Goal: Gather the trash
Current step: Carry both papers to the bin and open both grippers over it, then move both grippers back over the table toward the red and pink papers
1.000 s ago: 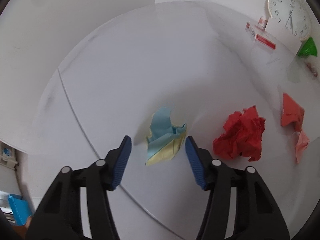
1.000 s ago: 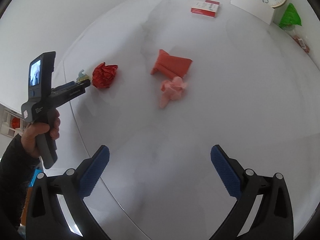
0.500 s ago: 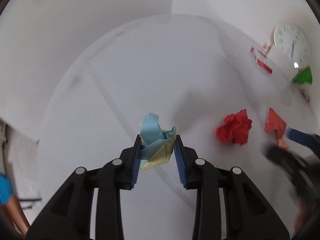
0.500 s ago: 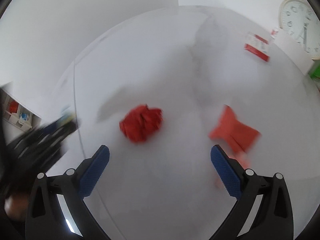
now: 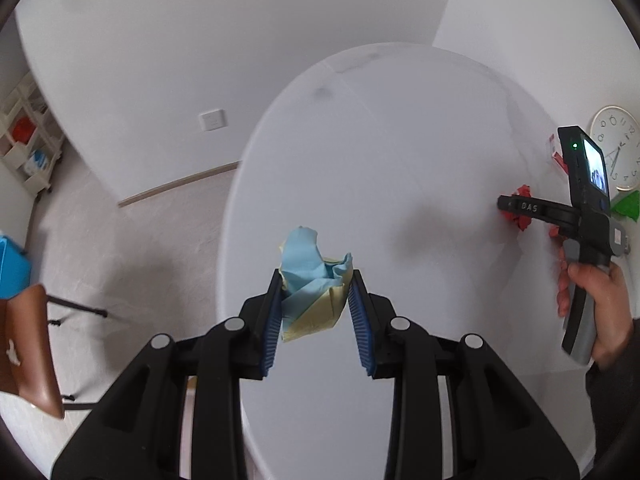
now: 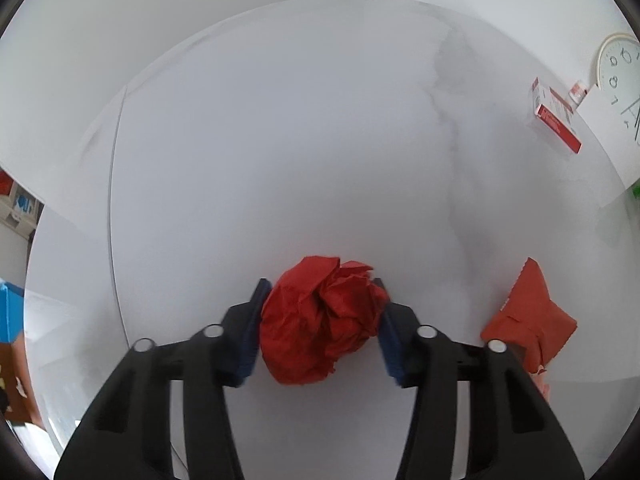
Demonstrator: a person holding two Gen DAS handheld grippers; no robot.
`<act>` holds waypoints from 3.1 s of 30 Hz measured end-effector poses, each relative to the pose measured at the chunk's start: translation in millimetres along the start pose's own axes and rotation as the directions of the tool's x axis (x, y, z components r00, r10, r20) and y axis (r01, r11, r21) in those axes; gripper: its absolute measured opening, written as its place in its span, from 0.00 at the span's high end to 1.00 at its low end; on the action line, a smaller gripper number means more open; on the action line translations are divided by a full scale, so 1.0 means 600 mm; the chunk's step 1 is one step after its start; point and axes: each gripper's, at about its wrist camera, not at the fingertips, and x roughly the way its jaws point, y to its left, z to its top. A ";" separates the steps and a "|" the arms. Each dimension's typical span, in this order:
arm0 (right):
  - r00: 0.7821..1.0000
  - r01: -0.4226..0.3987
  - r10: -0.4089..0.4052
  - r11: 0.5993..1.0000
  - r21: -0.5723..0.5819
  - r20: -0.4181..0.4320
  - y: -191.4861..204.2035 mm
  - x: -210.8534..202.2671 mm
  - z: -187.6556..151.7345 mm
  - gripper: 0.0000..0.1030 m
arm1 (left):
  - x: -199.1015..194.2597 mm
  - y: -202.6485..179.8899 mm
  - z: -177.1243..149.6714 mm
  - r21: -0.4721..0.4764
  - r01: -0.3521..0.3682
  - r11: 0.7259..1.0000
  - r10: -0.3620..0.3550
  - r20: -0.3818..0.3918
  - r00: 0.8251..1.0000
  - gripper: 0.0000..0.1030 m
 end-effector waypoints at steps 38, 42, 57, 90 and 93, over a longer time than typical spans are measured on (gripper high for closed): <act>0.920 -0.389 0.367 0.818 -0.424 -0.138 0.265 -0.411 -0.420 0.51 | -0.064 0.267 -0.395 -0.254 -0.105 0.961 0.045 -0.233 0.971 0.51; 0.930 -0.367 0.336 0.815 -0.449 -0.152 0.290 -0.410 -0.424 0.51 | 0.002 0.297 -0.425 -0.254 -0.119 0.960 0.038 -0.302 0.952 0.24; 0.898 -0.437 0.380 0.711 -0.551 -0.221 0.399 -0.371 -0.441 0.49 | -0.153 0.357 -0.415 -0.390 -0.142 0.910 0.072 -0.190 0.979 0.08; 0.924 -0.378 0.365 0.820 -0.430 -0.116 0.275 -0.421 -0.401 0.02 | -0.336 0.217 -0.307 -0.244 -0.128 0.961 0.142 0.041 0.989 0.08; 0.937 -0.343 0.340 0.856 -0.386 -0.079 0.233 -0.424 -0.396 0.02 | -0.330 0.175 -0.288 -0.181 -0.097 0.979 0.108 0.052 0.993 0.08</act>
